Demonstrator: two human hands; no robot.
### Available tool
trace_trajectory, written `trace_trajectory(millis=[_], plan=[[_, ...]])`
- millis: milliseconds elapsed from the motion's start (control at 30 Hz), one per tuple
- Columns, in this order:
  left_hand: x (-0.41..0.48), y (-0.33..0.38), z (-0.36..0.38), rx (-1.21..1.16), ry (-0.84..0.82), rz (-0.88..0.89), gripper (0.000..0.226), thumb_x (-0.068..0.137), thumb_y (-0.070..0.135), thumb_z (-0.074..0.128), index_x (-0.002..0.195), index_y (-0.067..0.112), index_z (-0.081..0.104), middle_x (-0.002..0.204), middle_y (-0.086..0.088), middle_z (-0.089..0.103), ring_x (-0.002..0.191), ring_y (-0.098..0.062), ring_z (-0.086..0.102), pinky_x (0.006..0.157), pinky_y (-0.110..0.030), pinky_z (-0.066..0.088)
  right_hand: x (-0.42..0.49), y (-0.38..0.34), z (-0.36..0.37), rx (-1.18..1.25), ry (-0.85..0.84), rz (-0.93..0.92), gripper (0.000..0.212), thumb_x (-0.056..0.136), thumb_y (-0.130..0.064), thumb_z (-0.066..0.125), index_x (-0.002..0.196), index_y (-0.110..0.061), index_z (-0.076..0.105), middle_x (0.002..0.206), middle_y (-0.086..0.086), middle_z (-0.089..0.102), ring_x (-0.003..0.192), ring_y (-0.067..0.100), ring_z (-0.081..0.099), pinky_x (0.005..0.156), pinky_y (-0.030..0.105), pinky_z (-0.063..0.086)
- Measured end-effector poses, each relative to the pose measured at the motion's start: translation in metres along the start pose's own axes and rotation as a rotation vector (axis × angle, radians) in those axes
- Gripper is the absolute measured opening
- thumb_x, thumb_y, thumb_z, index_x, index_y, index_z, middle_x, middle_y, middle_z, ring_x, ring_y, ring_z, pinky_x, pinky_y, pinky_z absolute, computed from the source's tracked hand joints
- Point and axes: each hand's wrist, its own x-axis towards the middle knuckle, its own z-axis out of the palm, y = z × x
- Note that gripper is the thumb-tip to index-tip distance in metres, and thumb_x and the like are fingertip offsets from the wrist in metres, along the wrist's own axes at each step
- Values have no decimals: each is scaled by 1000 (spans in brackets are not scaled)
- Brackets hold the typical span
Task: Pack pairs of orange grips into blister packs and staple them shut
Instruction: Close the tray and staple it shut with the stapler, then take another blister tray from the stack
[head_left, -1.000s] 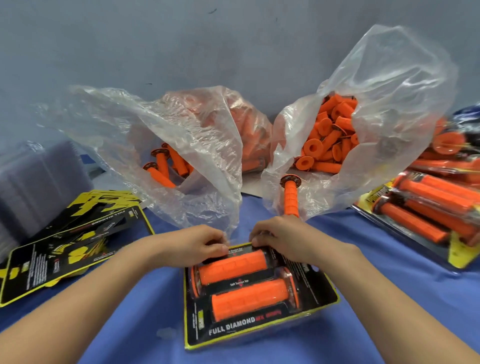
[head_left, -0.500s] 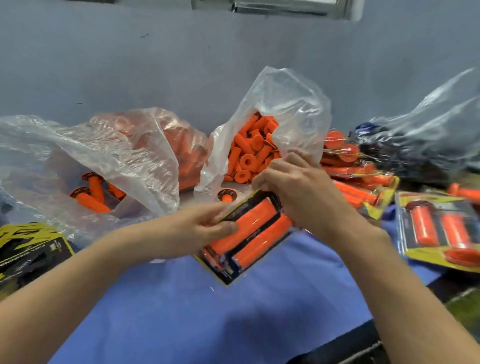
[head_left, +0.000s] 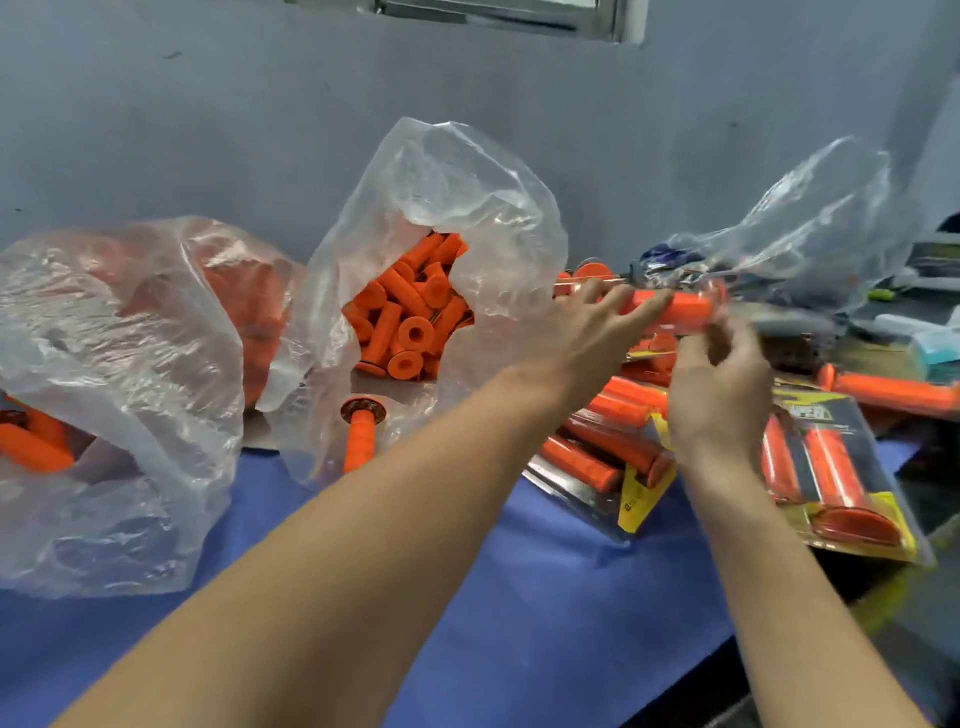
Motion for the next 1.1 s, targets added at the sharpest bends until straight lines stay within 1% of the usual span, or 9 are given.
trace_trajectory(millis=[100, 200, 333, 500, 633, 767, 867, 1000, 1100], plan=[[6, -17, 39, 84, -28, 113, 60, 95, 13, 36, 152, 30, 30, 143, -2, 49, 128, -27, 46, 99, -43, 41, 8, 31, 19, 24, -107, 143, 30, 95, -24, 48, 118, -22, 67, 99, -10, 64, 95, 13, 57, 84, 27, 43], [4, -28, 65, 85, -41, 150, 52, 97, 19, 43, 147, 31, 39, 140, 1, 52, 130, -25, 44, 109, -45, 28, 13, 53, 36, 81, -242, 274, 21, 90, -23, 48, 84, -15, 66, 78, -5, 63, 81, 20, 62, 79, 42, 55], [-1, -38, 84, -97, -235, 22, 61, 99, 10, 41, 153, 31, 27, 156, 1, 35, 147, -25, 24, 119, -45, 14, 12, 56, 55, 296, -309, 444, 25, 95, -10, 44, 77, -18, 60, 79, -3, 63, 72, 12, 63, 50, 19, 51], [-10, -37, 63, -301, -437, -66, 82, 90, 2, 52, 157, 20, 9, 164, -13, 5, 151, -31, 6, 120, -41, 16, 5, 46, 58, 443, -409, 610, 19, 95, -3, 45, 83, -11, 58, 75, 7, 64, 66, 16, 64, 54, 23, 56], [-41, -33, 8, -471, -333, -44, 81, 86, 12, 70, 154, 16, 26, 161, -13, 19, 146, -29, 27, 117, -39, 29, -27, 16, 66, 427, -494, 553, 27, 98, -12, 42, 106, 1, 64, 92, 19, 69, 83, 36, 68, 67, 42, 55], [-112, -57, -72, -658, -181, -101, 58, 85, 1, 66, 140, 3, 48, 137, -15, 49, 122, -21, 51, 102, -18, 38, -92, -45, 88, 429, -482, 385, 31, 100, -17, 38, 83, -15, 64, 80, -8, 70, 81, 10, 67, 63, 26, 47], [-177, -92, -135, -487, -117, -168, 53, 80, -3, 64, 132, 4, 55, 125, -13, 57, 115, -25, 55, 99, -25, 41, -161, -106, 102, 467, -595, 249, 34, 101, -15, 36, 80, -16, 62, 75, -13, 69, 75, -2, 66, 60, 12, 47], [-269, -144, -212, -274, -161, -303, 57, 79, -1, 61, 135, 8, 51, 127, -9, 57, 120, -26, 53, 100, -40, 44, -249, -177, 120, 533, -871, 127, 27, 97, -16, 38, 98, -17, 65, 100, 3, 72, 100, 19, 67, 88, 43, 54], [-335, -182, -263, -104, -219, -509, 53, 90, 10, 56, 142, 11, 44, 137, -10, 53, 127, -28, 49, 105, -43, 40, -301, -221, 139, 572, -1071, 95, 24, 97, -11, 45, 94, -22, 66, 93, 1, 73, 84, 14, 70, 76, 35, 56]])
